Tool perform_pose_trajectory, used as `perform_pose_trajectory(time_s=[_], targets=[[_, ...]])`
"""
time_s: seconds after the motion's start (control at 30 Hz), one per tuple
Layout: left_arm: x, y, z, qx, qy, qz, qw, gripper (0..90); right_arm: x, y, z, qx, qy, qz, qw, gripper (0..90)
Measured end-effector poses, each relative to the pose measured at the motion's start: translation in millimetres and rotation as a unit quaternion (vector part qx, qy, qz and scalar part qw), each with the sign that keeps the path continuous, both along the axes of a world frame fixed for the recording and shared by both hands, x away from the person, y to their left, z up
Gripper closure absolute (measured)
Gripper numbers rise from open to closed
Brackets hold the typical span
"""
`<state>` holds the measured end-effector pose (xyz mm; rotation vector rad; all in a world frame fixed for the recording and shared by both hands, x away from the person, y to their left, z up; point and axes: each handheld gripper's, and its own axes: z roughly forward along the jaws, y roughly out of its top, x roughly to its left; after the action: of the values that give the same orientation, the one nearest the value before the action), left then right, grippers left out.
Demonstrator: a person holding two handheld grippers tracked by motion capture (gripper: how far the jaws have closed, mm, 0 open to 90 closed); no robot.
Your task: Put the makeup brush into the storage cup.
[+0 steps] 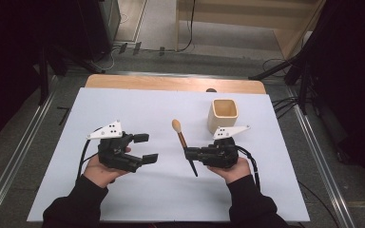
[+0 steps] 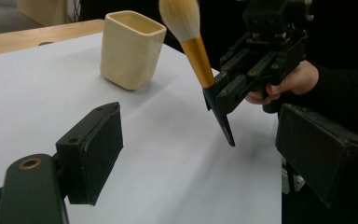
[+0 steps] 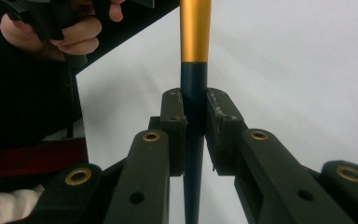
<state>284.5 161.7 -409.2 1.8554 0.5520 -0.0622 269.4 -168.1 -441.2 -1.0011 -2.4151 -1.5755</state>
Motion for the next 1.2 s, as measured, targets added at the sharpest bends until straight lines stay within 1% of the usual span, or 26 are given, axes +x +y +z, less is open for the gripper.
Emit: perform_pose_trajectory(time_s=[0.03, 0.2, 0.33, 0.4, 0.57, 0.67, 0.77, 0.9, 1.03, 1.13, 1.2], targets=[[0.1, -1.1, -0.2, -0.002, 0.002, 0.002, 1.0, 15.9, -0.1, 0.8, -0.2, 0.0, 0.0, 0.0, 1.0, 79.3], [1.7, -6.7, -2.4, 0.001, 0.007, 0.001, 1.0, 16.1, 0.0, 6.8, -0.1, 0.005, -0.001, 0.005, 1.0, 79.3], [1.1, -15.2, -5.3, 0.017, 0.004, -0.004, 0.9998, 17.6, -0.4, 11.6, -0.7, 0.008, -0.002, 0.008, 0.9999, 79.2], [0.8, -18.6, -6.5, 0.02, 0.006, -0.01, 0.9997, 18.4, -0.7, 14.1, -0.9, 0.008, -0.003, 0.009, 0.9999, 79.3], [-0.4, -24.2, -7.3, 0.015, 0.012, -0.01, 0.9998, 20.0, -1.6, 19.2, -2.0, 0.01, -0.003, 0.015, 0.9998, 79.3], [-0.1, -24.9, -7.9, 0.014, 0.011, -0.009, 0.9998, 21.4, -2.4, 22.4, -2.5, 0.012, -0.004, 0.019, 0.9997, 79.3], [1.0, -25.4, -8.8, 0.013, 0.015, -0.01, 0.9997, 22.8, -2.9, 25.5, -2.9, 0.014, -0.007, 0.023, 0.9996, 79.3], [0.7, -25.9, -9.2, 0.014, 0.016, -0.011, 0.9997, 28.5, -4.1, 29.5, -3.9, 0.017, -0.013, 0.027, 0.9994, 79.2], [0.5, -27.1, -9.6, 0.004, 0.025, -0.01, 0.9996, 34.6, -5.7, 34.1, -5.5, 0.019, -0.013, 0.035, 0.9991, 79.2], [-0.6, -27.4, -9.6, 0.004, 0.027, -0.01, 0.9996, 41.6, -6.6, 38.1, -7.3, 0.019, -0.012, 0.038, 0.999, 79.2], [-0.9, -27.3, -9.8, 0.0, 0.034, -0.01, 0.9994, 46.8, -7.3, 40.2, -7.8, 0.022, -0.013, 0.042, 0.9988, 79.2]])
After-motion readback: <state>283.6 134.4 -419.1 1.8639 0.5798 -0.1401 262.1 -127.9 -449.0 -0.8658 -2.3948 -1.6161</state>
